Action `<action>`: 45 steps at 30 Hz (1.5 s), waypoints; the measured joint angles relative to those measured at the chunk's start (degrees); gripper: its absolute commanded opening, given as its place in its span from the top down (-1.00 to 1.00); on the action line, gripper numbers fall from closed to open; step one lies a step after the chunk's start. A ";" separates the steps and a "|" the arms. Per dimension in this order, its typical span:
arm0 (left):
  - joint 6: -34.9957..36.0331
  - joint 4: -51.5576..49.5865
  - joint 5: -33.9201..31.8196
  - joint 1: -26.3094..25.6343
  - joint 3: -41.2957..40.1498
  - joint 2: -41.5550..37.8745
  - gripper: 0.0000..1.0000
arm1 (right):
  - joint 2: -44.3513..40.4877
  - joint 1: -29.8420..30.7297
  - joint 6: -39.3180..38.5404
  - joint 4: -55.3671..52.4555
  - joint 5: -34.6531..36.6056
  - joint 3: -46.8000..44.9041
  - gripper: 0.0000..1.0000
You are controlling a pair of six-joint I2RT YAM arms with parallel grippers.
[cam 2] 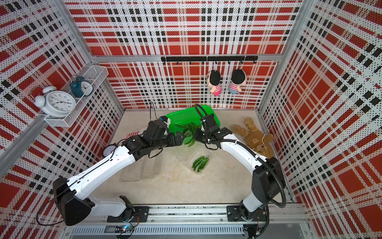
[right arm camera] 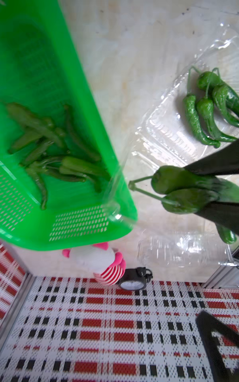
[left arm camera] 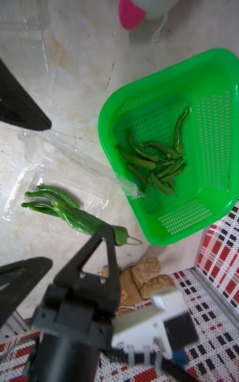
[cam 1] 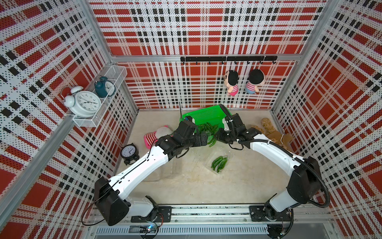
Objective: Take small green peppers out of containers
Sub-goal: Place the green pepper in the basket.
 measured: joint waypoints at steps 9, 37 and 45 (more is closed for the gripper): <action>-0.42 -0.09 -1.25 1.27 -0.04 -0.42 -0.97 | 12.90 -9.94 -4.33 3.32 -0.63 19.06 0.75; -1.68 -0.81 -2.56 1.60 -0.96 -2.54 -0.99 | 37.57 -14.12 -10.47 -6.47 0.66 36.04 -0.32; -1.46 2.12 -2.43 0.68 -0.96 0.35 -1.00 | 8.13 -10.97 -8.74 -9.20 -2.38 18.21 -0.34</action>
